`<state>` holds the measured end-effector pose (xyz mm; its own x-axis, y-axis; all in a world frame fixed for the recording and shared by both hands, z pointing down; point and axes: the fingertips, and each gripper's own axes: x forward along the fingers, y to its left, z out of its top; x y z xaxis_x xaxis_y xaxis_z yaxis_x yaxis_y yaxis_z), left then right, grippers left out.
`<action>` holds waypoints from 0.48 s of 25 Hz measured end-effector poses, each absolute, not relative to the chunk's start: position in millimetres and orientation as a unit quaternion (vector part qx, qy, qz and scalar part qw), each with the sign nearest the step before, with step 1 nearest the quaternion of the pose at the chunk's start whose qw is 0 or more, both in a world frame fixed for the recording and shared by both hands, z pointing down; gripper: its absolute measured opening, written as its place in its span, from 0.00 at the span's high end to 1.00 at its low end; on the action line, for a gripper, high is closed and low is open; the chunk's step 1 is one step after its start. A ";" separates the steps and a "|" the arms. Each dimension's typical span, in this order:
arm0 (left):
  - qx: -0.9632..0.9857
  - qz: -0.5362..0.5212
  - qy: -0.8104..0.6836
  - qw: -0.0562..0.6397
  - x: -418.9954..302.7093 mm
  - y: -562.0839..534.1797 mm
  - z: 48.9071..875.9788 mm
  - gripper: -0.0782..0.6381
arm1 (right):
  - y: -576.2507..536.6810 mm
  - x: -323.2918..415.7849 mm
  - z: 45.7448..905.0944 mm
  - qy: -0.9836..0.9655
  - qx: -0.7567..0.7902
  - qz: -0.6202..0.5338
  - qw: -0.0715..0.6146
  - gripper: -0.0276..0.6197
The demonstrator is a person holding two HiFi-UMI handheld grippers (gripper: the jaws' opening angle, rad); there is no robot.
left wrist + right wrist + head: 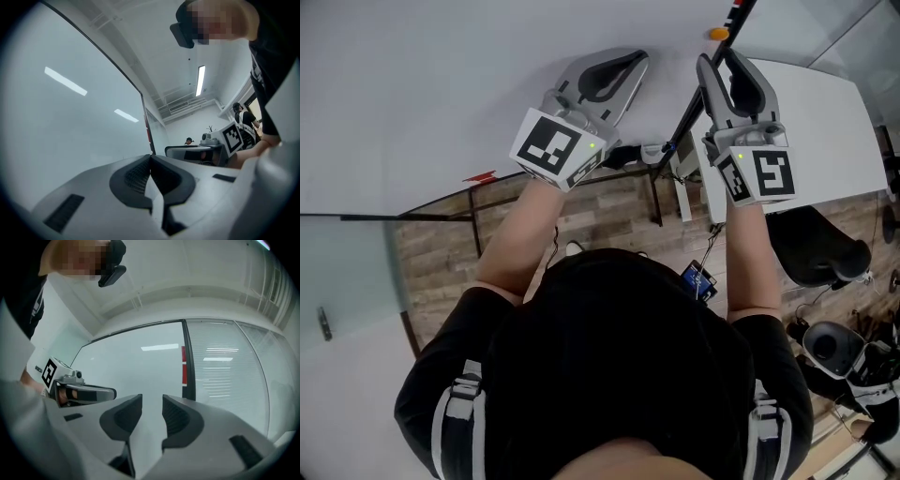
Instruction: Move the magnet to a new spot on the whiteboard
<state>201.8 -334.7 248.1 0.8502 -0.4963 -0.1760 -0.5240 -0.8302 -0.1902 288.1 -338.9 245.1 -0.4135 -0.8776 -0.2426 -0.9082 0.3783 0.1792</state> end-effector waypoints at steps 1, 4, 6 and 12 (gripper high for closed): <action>-0.955 0.058 0.267 0.115 198.3 -332.5 249.7 0.88 | -335.4 285.0 248.6 0.832 -0.535 0.139 0.050 0.78; -0.957 0.055 0.264 0.110 188.4 -323.2 253.7 0.88 | -323.3 277.6 259.0 0.836 -0.531 0.130 0.039 0.84; -0.958 0.054 0.261 0.107 182.3 -315.2 257.1 0.88 | -313.8 273.5 267.3 0.839 -0.529 0.118 0.036 0.86; -0.965 0.042 0.242 0.092 173.1 -296.9 282.9 0.88 | -287.6 263.7 299.2 0.842 -0.532 0.080 0.029 0.94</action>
<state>173.1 -296.9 282.9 0.8795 -0.4590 -0.1255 -0.4744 -0.8662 -0.1567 263.7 -287.6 299.2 -0.4318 -0.8920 -0.1338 -0.9012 0.4205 0.1050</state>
